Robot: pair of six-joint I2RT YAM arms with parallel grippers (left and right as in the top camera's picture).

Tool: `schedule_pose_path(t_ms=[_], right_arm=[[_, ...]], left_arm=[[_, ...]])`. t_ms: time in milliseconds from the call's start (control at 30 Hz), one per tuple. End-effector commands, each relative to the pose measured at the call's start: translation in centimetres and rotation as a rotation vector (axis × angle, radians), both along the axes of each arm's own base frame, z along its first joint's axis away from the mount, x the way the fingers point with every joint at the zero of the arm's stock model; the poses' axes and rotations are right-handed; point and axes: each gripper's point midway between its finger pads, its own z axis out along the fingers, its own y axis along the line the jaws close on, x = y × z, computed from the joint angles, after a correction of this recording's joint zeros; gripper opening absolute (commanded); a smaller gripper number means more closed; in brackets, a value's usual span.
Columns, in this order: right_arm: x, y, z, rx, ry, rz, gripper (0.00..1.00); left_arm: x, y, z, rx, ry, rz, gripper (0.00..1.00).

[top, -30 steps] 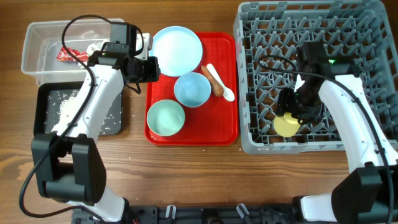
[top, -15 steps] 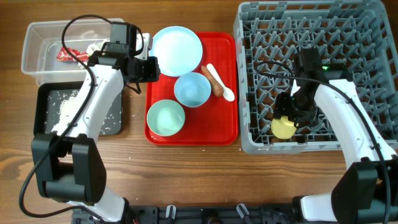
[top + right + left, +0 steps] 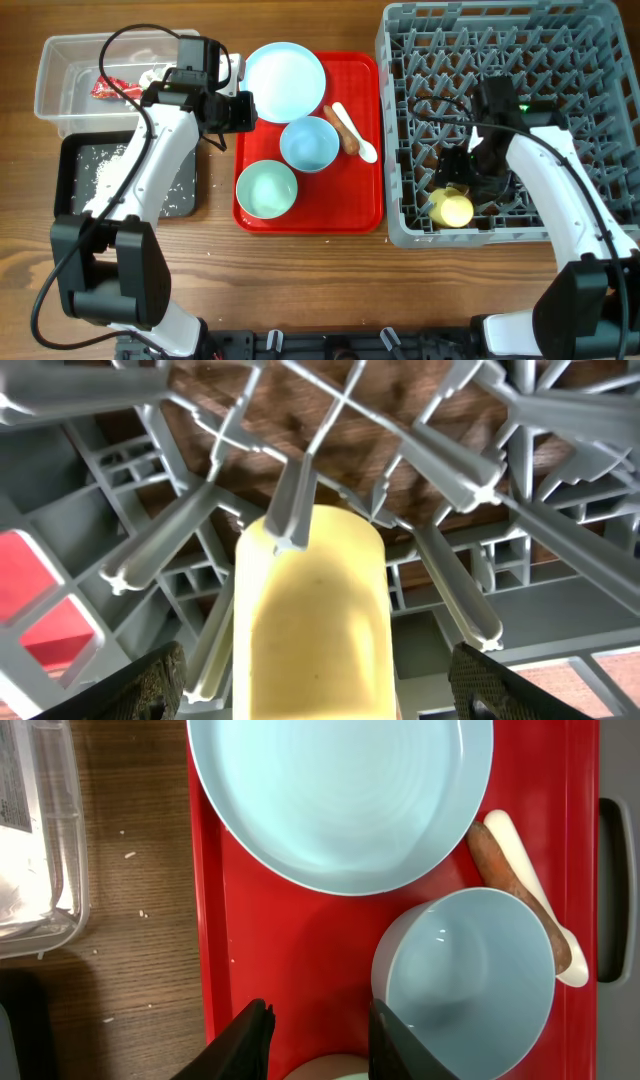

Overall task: Sort waste into correct bins and load items into the dishwasher rack
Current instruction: 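Move the right gripper to the blue bowl and grasp its rim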

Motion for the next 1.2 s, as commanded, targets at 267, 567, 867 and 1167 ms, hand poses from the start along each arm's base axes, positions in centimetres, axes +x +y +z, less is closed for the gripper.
schedule_pose_path(t_ms=[267, 567, 867, 1167], right_arm=[[6.6, 3.3, 9.6, 0.17, -0.289, 0.079, 0.77], [10.8, 9.1, 13.3, 0.283, -0.522, 0.207, 0.8], [11.6, 9.7, 13.8, 0.289, -0.567, 0.21, 0.81], [11.6, 9.6, 13.8, 0.276, -0.567, 0.23, 0.81]], left_arm=[[0.1, -0.1, 1.0, 0.003, -0.025, -0.005, 0.32], [-2.9, -2.3, 0.2, -0.103, 0.138, 0.057, 0.38], [-10.0, -7.4, -2.0, 0.068, 0.324, 0.07, 0.48], [-11.5, -8.7, -4.4, 0.195, 0.267, 0.014, 0.42]])
